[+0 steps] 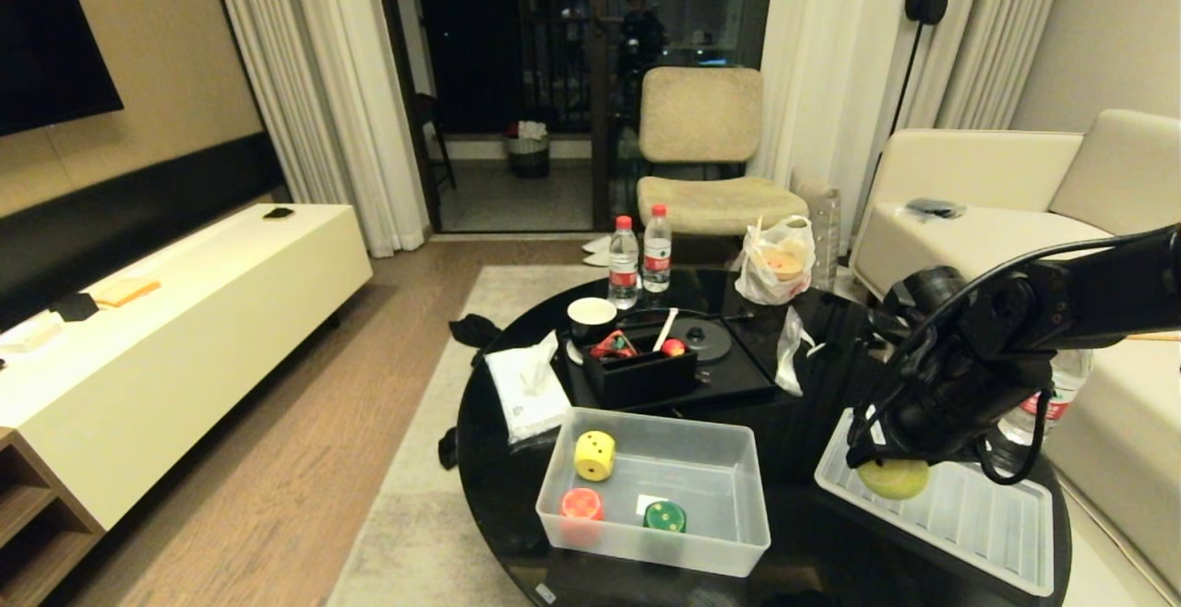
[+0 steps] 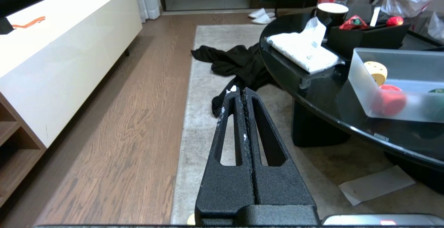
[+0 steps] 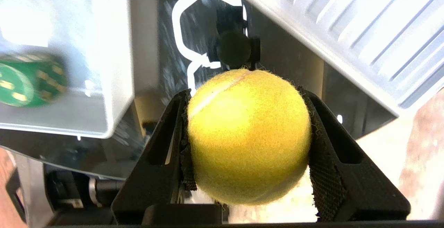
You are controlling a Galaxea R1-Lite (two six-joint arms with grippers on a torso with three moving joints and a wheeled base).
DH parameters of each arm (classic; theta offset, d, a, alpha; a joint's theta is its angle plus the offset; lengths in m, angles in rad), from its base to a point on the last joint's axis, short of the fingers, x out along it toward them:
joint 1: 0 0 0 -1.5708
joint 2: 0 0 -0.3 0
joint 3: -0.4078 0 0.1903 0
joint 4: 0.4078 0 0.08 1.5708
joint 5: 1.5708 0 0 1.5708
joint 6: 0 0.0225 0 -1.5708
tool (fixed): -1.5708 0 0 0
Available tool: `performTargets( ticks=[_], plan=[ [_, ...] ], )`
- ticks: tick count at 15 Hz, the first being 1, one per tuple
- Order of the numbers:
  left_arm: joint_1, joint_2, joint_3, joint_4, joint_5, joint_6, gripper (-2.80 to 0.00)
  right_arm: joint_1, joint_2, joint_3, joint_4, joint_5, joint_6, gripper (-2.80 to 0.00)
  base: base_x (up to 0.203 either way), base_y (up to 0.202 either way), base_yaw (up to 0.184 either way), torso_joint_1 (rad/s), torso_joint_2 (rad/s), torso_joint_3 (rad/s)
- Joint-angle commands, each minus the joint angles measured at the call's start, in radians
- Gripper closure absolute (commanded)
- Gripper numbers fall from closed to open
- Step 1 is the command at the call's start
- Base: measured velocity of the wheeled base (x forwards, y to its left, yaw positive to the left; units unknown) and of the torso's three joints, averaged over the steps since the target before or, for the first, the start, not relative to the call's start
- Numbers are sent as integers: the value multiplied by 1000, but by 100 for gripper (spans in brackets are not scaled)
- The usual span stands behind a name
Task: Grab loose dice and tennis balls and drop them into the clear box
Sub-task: Put the ball in the box
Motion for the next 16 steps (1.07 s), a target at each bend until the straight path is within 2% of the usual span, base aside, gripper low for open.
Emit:
performTargets(
  ticks=[1, 5, 10, 13, 16],
  plan=[
    [0, 1, 2, -1, 2, 0, 0, 1, -40, -40, 15, 1, -1, 0, 0, 0, 0, 0, 0, 0],
    [0, 1, 3, -1, 1, 0, 0, 31, -43, -181, 122, 14, 10, 0, 0, 0, 0, 0, 0, 0],
    [1, 1, 2, 5, 0, 3, 0, 118, 32, -444, 257, 16, 32, 0, 0, 0, 0, 0, 0, 0],
    [0, 1, 2, 5, 0, 3, 0, 205, 135, -594, 298, 16, 68, 0, 0, 0, 0, 0, 0, 0],
    [0, 1, 2, 4, 0, 3, 0, 292, 202, -629, 306, 15, 76, 0, 0, 0, 0, 0, 0, 0]
  ],
)
